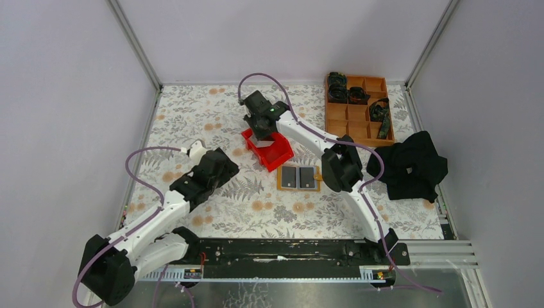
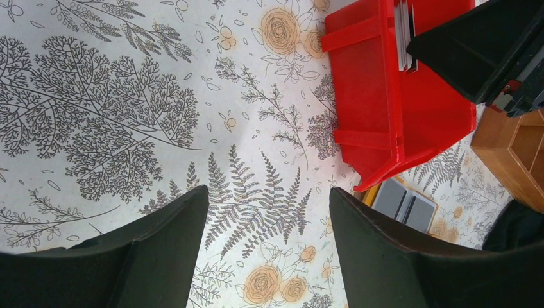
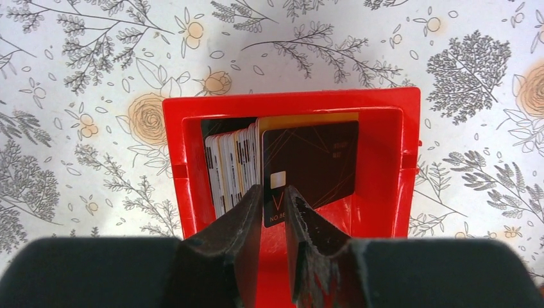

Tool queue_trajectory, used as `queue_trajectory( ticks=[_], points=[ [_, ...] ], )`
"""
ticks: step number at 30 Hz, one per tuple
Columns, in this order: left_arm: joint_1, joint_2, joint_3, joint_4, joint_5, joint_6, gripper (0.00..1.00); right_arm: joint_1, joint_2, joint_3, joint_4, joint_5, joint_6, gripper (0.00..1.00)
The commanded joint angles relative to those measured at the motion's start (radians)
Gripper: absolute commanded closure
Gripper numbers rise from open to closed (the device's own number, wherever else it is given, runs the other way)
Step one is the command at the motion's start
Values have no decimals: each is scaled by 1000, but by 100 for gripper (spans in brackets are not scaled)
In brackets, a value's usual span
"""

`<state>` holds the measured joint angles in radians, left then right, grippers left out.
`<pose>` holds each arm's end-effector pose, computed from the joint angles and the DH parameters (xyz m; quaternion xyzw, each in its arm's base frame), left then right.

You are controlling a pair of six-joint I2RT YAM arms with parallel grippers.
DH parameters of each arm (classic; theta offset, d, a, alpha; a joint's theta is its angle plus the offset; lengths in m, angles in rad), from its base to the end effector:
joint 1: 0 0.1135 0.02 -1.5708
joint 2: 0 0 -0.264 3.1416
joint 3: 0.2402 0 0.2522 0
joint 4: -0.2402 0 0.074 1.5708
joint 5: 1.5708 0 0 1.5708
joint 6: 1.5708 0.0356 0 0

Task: Put the credit cards into the card holder
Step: Pick up the credit card from the storage box.

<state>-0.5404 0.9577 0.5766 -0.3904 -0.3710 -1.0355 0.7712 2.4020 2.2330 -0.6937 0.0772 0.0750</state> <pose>0.1735 -0.0891 0.2193 -0.2914 0.8602 -0.1513 0.3902 0.3876 0.3729 0.2262 -0.3071 0.8856 0.1092 0.3308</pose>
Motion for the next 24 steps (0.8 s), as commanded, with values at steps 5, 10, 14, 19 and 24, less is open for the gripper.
queue_trajectory(
  ticks=[5,10,14,19,24],
  points=[
    [29,22,25,69,21,47,23,-23,-79,6,19,80,-18,75],
    [41,34,28,78,34,57,23,-33,-81,6,19,75,-16,75],
    [50,43,28,86,45,59,23,-47,-91,-3,22,67,-15,76],
    [54,55,29,99,55,56,23,-66,-102,-13,26,36,-3,76],
    [57,65,30,101,60,51,23,-86,-119,-41,44,4,12,76]
  ],
)
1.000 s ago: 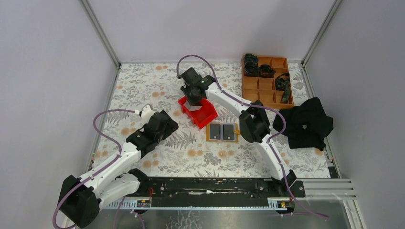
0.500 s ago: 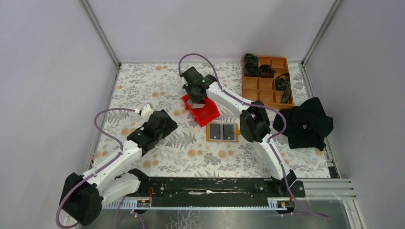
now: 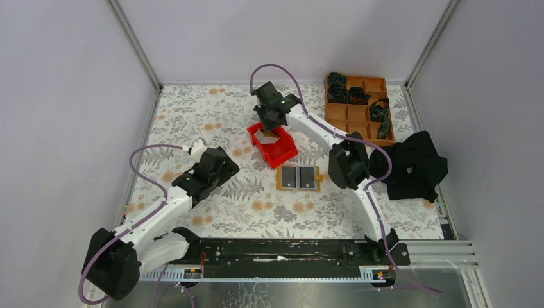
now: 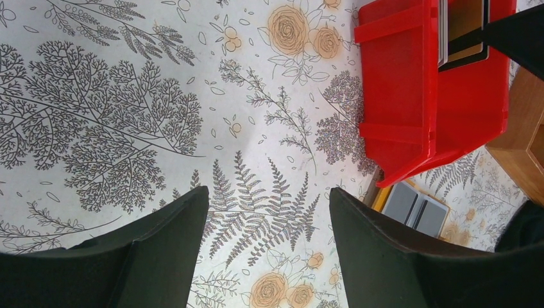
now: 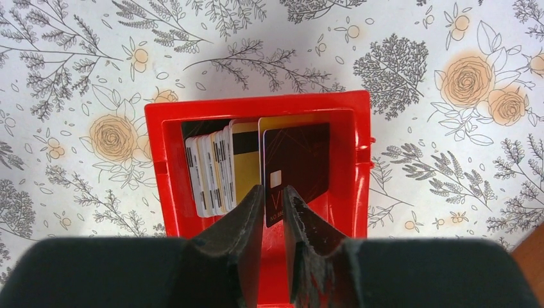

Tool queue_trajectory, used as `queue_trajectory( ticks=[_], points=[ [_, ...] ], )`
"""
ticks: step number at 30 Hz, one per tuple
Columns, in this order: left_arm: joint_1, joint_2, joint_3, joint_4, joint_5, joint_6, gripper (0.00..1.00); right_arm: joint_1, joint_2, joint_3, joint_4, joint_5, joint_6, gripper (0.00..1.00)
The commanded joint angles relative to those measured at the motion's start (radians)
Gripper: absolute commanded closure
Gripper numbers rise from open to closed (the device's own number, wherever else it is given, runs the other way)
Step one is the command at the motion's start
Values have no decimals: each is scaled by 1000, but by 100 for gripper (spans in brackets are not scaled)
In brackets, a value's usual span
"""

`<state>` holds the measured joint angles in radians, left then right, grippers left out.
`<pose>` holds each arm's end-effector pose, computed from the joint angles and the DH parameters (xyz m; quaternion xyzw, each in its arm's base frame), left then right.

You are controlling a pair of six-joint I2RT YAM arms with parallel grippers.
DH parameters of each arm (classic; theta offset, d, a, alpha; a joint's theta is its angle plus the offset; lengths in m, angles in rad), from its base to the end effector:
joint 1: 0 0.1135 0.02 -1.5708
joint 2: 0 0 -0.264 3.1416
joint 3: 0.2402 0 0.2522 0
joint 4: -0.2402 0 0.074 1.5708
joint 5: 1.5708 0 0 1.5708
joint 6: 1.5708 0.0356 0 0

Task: Put the credit cards into the card holder
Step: Pick up the credit card from the storage box.

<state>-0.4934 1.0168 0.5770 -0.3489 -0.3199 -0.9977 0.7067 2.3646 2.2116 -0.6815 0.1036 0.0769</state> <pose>0.1852 -0.0869 0.2115 -0.2865 0.8687 -0.1471 0.3764 0.4077 0.3433 0.2395 -0.2709 0.8917 0.0926 0.3506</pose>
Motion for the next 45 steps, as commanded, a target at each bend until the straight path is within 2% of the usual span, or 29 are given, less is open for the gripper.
queue_trajectory(
  ticks=[1,16,45],
  points=[
    [10,7,29,62,9,13,23,-27,-85,-25,35,-31,14,76],
    [12,23,21,65,20,6,23,-81,-93,-97,72,-176,73,78],
    [22,54,29,85,37,13,23,-130,-133,-140,96,-164,75,79]
  ],
)
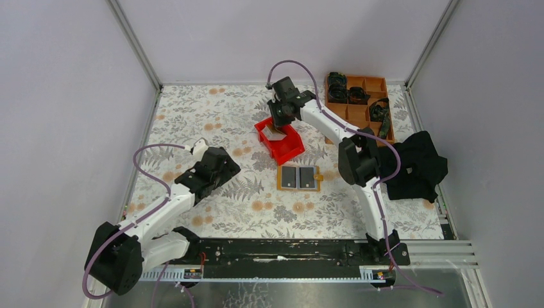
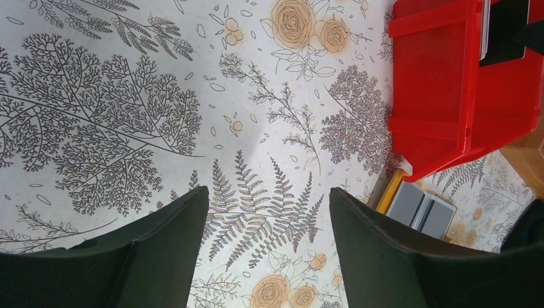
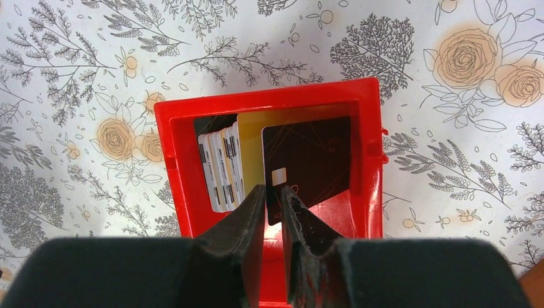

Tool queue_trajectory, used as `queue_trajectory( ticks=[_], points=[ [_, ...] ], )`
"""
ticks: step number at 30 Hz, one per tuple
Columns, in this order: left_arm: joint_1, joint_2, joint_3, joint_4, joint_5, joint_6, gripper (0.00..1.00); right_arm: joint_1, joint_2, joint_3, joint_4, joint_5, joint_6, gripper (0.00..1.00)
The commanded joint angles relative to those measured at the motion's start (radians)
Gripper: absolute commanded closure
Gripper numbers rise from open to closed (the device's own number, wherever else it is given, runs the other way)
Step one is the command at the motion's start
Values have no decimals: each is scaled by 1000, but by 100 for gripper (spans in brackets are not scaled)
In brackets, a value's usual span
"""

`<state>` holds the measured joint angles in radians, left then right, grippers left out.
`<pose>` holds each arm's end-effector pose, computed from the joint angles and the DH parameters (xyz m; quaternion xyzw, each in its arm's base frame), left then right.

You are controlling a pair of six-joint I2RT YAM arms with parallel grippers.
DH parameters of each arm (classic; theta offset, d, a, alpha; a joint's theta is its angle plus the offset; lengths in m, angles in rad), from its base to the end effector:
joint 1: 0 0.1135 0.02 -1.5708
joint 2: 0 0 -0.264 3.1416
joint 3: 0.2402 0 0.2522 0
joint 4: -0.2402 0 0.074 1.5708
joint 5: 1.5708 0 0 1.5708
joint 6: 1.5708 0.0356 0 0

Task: Put the credit cards into the card holder
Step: Pick up the credit card from the storage box.

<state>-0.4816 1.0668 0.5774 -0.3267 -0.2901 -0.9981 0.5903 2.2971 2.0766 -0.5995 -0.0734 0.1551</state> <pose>0.1917 -0.0887 0.2037 -0.2864 0.8758 -0.1466 0.3599 0.4324 0.2928 0.2358 -0.2138 0.9049 0.1652 0.3288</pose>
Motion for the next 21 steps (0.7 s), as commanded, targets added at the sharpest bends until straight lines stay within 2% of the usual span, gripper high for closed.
queue_trajectory(
  ticks=[1,11,21],
  points=[
    [11,6,29,65,9,13,23,-13,-65,-6,11,23,-8,79],
    [17,18,30,76,15,20,23,-13,-69,-10,4,167,-57,79],
    [26,37,41,84,26,29,23,-14,-51,8,-10,226,-90,79]
  ],
)
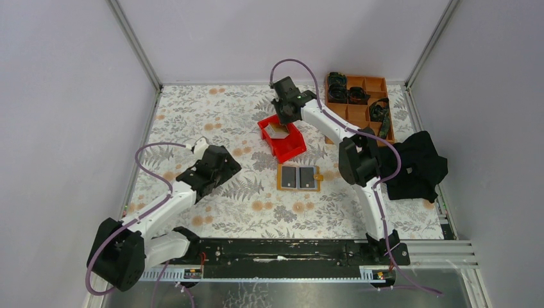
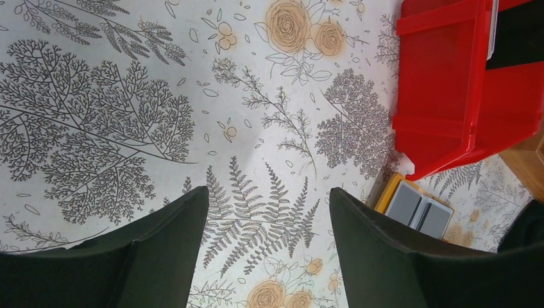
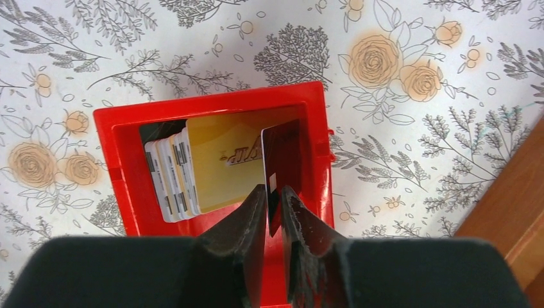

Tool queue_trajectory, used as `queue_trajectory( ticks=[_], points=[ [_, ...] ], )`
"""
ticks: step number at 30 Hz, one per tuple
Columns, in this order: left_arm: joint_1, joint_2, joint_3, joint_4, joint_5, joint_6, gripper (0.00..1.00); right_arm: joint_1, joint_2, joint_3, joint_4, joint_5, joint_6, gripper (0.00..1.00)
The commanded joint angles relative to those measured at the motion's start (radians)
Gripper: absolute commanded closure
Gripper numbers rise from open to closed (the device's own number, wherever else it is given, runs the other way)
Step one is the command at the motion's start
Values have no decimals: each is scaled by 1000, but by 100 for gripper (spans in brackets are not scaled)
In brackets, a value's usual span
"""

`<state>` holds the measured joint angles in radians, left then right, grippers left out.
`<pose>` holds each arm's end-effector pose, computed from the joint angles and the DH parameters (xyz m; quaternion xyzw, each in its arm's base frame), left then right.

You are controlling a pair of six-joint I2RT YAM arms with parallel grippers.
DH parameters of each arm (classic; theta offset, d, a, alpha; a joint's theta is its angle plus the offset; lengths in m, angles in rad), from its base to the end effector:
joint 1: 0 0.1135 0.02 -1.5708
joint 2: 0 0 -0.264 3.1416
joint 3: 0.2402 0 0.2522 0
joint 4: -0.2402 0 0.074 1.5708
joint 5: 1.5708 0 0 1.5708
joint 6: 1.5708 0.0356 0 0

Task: Put the credit cards into the card holder
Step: Pick up the credit card from the storage box.

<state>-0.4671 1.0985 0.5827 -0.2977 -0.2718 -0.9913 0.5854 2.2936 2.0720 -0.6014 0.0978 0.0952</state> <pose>0.1980 -0.0892 0.2013 -0.2869 0.8762 -0.1502 0.3570 0.4363 0.2851 0.2359 -0.2083 0.9063 0.0789 0.3591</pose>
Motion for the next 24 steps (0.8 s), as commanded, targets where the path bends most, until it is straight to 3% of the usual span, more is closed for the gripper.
queue_trajectory(
  ticks=[1,5,11,24],
  points=[
    [11,6,35,55,8,22,23,-8,-43,15,-8,57,-30,79],
    [14,8,35,55,11,21,23,-9,-20,26,-14,59,-34,82],
    [14,1,34,48,13,19,23,-9,-7,10,-3,46,-31,100],
    [23,-66,40,129,91,163,20,-7,-210,-83,10,-80,14,100]
  ],
)
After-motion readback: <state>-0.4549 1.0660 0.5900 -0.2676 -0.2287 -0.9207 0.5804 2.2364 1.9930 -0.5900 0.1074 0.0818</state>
